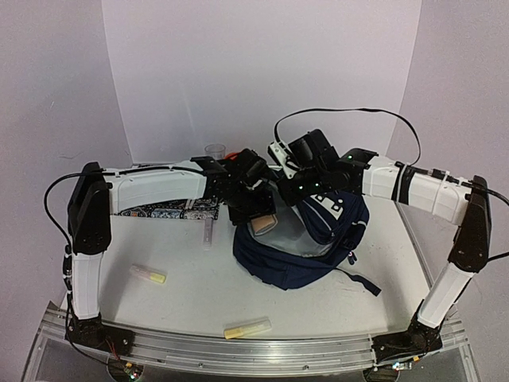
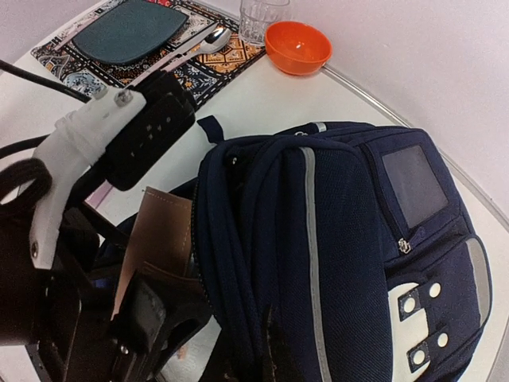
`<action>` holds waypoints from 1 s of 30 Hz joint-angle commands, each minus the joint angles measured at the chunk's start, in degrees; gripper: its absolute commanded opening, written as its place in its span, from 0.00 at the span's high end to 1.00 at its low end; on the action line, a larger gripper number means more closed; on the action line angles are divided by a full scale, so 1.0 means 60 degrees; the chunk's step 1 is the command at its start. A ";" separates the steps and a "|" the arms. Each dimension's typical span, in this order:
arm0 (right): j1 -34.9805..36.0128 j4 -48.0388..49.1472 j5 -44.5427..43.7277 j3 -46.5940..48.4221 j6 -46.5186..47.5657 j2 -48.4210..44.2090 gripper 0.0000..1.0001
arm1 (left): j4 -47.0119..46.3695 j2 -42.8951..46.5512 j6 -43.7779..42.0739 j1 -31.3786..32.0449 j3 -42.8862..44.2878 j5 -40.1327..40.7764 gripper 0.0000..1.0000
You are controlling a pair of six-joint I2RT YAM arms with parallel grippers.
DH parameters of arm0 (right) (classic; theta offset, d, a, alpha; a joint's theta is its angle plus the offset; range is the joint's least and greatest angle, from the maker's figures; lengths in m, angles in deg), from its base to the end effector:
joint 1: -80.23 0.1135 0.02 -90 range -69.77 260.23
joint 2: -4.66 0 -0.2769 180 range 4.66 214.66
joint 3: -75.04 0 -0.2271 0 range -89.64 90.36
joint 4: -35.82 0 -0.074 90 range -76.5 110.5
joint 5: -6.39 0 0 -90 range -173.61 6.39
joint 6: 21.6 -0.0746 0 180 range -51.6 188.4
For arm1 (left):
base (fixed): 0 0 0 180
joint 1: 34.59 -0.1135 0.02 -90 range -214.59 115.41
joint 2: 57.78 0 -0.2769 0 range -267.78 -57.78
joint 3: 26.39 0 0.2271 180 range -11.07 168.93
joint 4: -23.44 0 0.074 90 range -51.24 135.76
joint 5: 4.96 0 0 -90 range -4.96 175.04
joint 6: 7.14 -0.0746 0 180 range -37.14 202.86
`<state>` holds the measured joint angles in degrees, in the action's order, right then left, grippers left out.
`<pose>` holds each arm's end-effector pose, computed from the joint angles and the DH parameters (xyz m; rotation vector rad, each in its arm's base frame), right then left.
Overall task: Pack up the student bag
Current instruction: Place the card case in the second largest pocket of the bag.
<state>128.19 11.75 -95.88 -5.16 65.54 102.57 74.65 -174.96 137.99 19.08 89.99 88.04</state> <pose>0.2938 0.3021 0.3398 -0.6216 1.8666 0.3755 0.2786 -0.3723 0.2396 -0.0572 2.6283 -0.6957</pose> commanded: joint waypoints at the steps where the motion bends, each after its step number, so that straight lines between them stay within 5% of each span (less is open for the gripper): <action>1: 0.0041 0.0450 0.0373 0.0513 -0.0523 -0.0634 1.00 | -0.1186 0.0337 0.0648 -0.0106 -0.0358 -0.0309 0.19; 11: 0.0044 0.0507 0.0534 0.0509 -0.0620 -0.0529 1.00 | -0.1874 0.0798 0.1314 -0.0186 -0.1568 -0.1297 0.17; 20: 0.0049 0.0508 0.0671 0.0464 -0.0706 -0.0541 1.00 | -0.2430 0.1830 0.1250 -0.0232 -0.2249 -0.1183 0.04; 30: 0.0055 0.0559 0.1004 0.0458 -0.0896 -0.0556 1.00 | -0.3335 0.1523 0.1733 -0.0455 -0.3349 -0.1818 0.35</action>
<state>128.08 11.73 -93.11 -5.16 62.48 102.57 58.24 -164.85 147.39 16.97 70.61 78.69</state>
